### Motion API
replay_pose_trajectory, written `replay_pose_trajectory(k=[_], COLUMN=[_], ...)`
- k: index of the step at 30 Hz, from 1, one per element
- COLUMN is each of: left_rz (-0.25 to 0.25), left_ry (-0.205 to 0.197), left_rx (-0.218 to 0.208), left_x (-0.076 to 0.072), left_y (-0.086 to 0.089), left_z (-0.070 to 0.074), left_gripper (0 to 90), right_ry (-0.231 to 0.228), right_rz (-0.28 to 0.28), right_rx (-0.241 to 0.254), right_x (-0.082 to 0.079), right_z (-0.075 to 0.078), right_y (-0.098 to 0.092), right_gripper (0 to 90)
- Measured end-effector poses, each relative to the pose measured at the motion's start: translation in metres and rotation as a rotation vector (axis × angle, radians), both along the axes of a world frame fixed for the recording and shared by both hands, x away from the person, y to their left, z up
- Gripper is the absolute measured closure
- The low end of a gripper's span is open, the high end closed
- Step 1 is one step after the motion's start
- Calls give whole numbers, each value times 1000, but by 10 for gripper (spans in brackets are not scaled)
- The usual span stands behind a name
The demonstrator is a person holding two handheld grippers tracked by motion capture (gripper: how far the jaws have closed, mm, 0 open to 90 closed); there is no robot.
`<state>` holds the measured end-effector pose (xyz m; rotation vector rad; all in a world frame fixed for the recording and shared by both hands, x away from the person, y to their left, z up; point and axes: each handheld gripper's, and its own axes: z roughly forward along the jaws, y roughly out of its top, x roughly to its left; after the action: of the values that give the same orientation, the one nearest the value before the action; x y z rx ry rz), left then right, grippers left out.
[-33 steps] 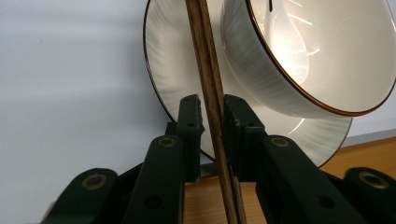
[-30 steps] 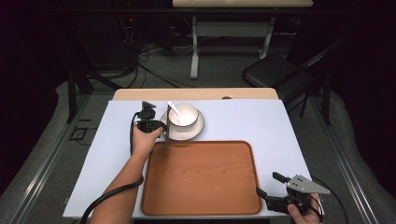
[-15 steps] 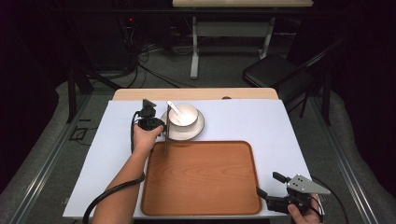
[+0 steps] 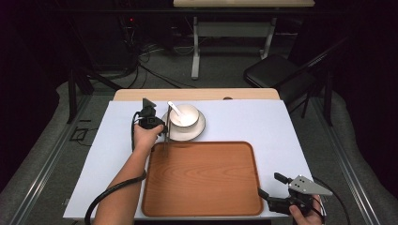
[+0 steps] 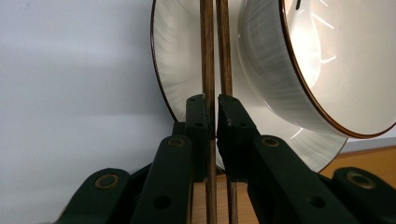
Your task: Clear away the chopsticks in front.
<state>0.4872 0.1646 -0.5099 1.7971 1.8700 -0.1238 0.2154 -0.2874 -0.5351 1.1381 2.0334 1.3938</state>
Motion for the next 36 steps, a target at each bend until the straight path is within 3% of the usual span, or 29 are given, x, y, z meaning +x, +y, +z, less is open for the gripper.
replay_pose_trajectory(k=[9,14,23,30,36], left_rz=[16,30,53,55,60], left_ry=[48,56,31,14,-2], left_rx=[-36,-56,-77,-92,-133], left_x=[4,5,1,-8,-25], left_y=[2,5,15,25,33], left_z=[-2,-2,3,6,8], left_gripper=[837,848,849,849,849], right_ry=[-4,-4,-4,-1,0], right_rz=[0,0,0,-1,-2], right_rx=[-1,-1,-1,1,-1], right_x=[0,0,0,0,0], right_z=[0,0,0,0,0], right_y=[0,-1,-1,0,0], right_gripper=[150,151,151,150,150])
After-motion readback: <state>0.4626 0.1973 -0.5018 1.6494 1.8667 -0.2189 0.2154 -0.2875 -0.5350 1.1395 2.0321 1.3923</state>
